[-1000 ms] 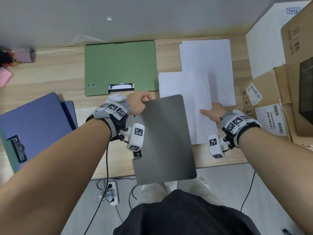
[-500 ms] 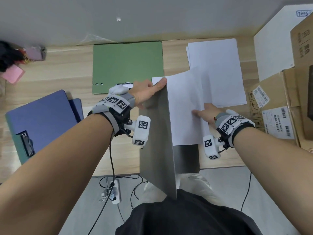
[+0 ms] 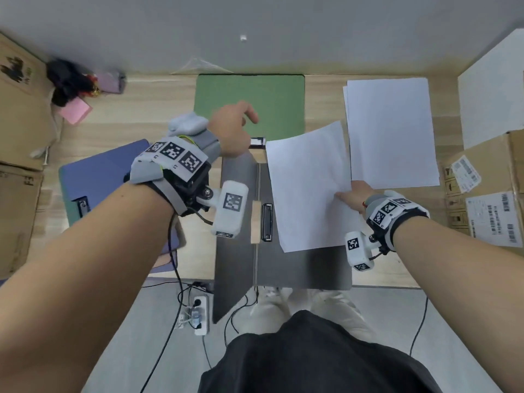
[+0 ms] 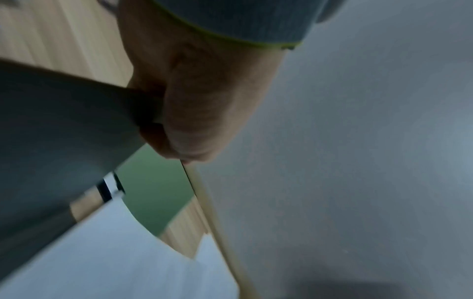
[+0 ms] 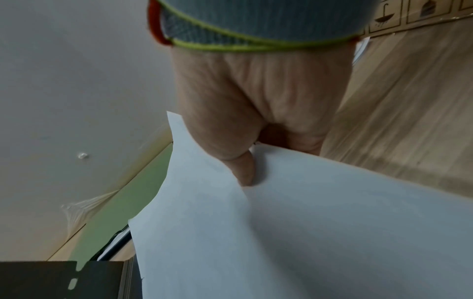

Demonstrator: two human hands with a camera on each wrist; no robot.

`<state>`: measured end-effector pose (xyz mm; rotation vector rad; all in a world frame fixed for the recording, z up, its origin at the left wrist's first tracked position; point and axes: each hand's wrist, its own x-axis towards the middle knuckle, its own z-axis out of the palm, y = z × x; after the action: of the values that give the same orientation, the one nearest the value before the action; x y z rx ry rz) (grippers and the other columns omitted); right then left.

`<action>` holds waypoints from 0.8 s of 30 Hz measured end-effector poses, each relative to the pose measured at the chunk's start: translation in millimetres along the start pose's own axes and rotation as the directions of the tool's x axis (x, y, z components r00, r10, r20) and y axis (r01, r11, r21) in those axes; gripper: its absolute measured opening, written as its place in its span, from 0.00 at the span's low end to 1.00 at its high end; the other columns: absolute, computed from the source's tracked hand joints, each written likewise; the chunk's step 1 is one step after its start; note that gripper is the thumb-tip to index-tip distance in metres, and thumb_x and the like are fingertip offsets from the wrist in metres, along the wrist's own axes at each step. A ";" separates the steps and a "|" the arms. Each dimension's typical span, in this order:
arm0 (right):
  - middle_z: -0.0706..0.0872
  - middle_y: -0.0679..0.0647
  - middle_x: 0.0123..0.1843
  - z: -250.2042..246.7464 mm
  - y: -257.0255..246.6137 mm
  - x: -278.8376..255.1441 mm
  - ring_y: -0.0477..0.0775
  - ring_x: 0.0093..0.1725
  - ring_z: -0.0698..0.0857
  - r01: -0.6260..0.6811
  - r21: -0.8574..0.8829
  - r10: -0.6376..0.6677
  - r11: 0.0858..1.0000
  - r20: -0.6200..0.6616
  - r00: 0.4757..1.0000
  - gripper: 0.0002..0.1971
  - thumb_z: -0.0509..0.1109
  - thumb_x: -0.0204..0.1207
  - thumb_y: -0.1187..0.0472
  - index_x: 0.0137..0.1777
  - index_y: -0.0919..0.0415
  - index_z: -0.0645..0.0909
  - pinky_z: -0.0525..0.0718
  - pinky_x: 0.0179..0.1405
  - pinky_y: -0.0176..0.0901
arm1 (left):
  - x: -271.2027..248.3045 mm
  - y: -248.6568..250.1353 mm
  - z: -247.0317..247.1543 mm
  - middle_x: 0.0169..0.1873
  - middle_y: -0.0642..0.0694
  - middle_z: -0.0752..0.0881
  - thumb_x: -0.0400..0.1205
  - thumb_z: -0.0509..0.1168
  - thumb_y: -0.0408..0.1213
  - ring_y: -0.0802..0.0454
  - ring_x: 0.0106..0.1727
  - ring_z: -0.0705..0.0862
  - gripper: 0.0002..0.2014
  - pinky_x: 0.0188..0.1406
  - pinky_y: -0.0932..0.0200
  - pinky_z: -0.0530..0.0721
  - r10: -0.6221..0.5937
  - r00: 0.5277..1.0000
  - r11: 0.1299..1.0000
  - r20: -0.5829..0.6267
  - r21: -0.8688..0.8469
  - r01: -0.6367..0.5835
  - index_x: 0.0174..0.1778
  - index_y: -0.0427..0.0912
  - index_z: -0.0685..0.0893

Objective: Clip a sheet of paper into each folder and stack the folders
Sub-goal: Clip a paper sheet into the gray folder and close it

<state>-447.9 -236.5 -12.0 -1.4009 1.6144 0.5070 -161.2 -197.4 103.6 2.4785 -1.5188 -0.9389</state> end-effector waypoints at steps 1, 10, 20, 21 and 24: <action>0.79 0.63 0.61 0.2 -1.2 0.1 0.65 0.57 0.79 -0.019 -0.022 0.019 1.000 -0.004 1.000 0.25 0.64 0.83 0.56 0.75 0.69 0.69 0.74 0.48 0.46 | 0.7 -10.8 -2.0 0.66 0.41 0.81 0.78 0.61 0.21 0.42 0.64 0.81 0.24 0.50 0.61 0.72 -0.016 1.000 0.996 -0.006 0.086 0.016 0.69 0.43 0.81; 0.70 0.66 0.79 14.1 -0.4 2.0 0.68 0.73 0.74 -0.079 -0.003 0.079 0.997 -0.070 0.994 0.31 0.62 0.85 0.56 0.82 0.71 0.59 0.76 0.60 0.51 | -11.7 -97.7 46.9 0.59 0.39 0.80 0.81 0.67 0.31 0.40 0.58 0.81 0.16 0.52 0.51 0.77 -0.212 0.975 0.906 0.065 0.388 0.171 0.64 0.42 0.84; 0.83 0.51 0.50 21.1 34.6 -0.4 0.56 0.52 0.85 -0.060 0.167 0.072 0.984 -0.069 0.995 0.26 0.72 0.77 0.44 0.66 0.63 0.77 0.81 0.58 0.51 | -21.3 -62.0 160.0 0.42 0.46 0.87 0.78 0.71 0.54 0.48 0.40 0.85 0.18 0.42 0.58 0.84 -0.241 0.919 0.963 0.313 0.196 0.186 0.53 0.43 0.84; 0.83 0.52 0.54 22.6 40.4 1.7 0.60 0.56 0.84 -0.062 0.177 0.075 0.982 -0.070 0.995 0.29 0.73 0.75 0.44 0.69 0.63 0.76 0.81 0.62 0.54 | -22.3 -59.2 170.5 0.44 0.45 0.87 0.75 0.73 0.57 0.47 0.42 0.86 0.23 0.43 0.56 0.86 -0.256 0.919 0.960 0.301 0.189 0.205 0.55 0.42 0.83; 0.83 0.54 0.66 24.7 51.3 8.7 0.62 0.64 0.82 -0.066 0.207 0.079 0.976 -0.057 0.995 0.35 0.76 0.71 0.42 0.73 0.62 0.75 0.79 0.68 0.59 | -22.6 -51.7 192.9 0.48 0.44 0.85 0.69 0.78 0.59 0.43 0.44 0.85 0.35 0.46 0.51 0.86 -0.299 0.923 0.950 0.242 0.164 0.265 0.62 0.41 0.74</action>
<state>-486.2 -208.1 -44.3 -1.2188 1.7227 0.3287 -232.5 -107.3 -61.3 2.8156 -1.3448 -1.3032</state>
